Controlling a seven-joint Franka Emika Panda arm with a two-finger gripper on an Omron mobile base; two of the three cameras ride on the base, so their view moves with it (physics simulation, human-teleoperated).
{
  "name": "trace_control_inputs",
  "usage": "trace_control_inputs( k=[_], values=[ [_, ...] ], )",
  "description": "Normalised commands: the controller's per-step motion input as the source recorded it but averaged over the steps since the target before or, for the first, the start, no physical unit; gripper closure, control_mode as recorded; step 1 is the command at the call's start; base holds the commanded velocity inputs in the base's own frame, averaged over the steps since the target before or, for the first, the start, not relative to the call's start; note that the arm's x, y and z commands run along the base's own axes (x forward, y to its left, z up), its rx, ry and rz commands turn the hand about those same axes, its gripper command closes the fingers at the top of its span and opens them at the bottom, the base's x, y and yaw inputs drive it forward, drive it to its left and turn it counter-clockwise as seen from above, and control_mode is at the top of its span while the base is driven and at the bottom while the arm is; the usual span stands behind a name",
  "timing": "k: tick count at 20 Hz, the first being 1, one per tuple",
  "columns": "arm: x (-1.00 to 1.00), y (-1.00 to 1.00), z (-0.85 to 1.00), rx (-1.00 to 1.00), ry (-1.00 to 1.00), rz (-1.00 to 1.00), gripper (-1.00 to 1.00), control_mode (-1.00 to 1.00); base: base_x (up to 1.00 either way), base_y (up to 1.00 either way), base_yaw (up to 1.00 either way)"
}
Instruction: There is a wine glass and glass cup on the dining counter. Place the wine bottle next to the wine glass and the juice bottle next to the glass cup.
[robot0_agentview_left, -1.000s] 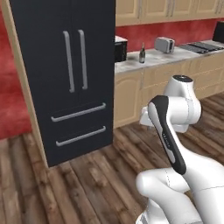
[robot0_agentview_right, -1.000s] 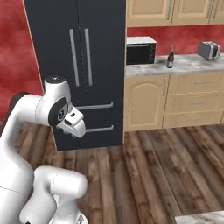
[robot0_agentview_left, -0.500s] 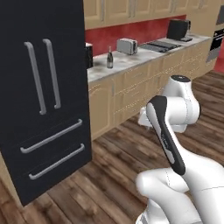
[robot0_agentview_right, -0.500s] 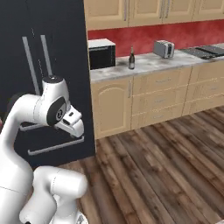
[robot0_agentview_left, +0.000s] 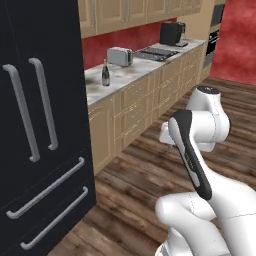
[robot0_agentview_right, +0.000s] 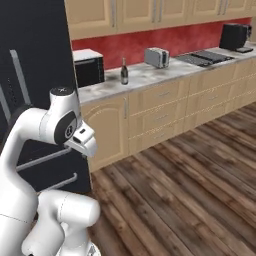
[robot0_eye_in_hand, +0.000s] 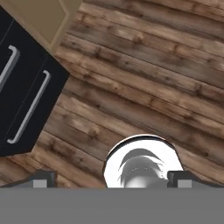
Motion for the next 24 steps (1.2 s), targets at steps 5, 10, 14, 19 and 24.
trace_control_inputs(
  k=[5,10,14,19,24],
  values=[
    [0.00,0.00,0.00,0.00,0.00,0.00,-1.00,1.00,0.83,0.13,-0.14],
    [0.00,0.00,0.00,0.00,0.00,0.00,-1.00,1.00,0.80,0.10,-0.17],
    [0.00,0.00,0.00,0.00,0.00,0.00,-1.00,1.00,0.79,0.09,-0.18],
    [0.00,0.00,0.00,0.00,0.00,0.00,-1.00,1.00,0.79,0.03,-0.13],
    [0.00,0.00,0.00,0.00,0.00,0.00,-1.00,1.00,0.82,0.00,-0.06]
  ],
)
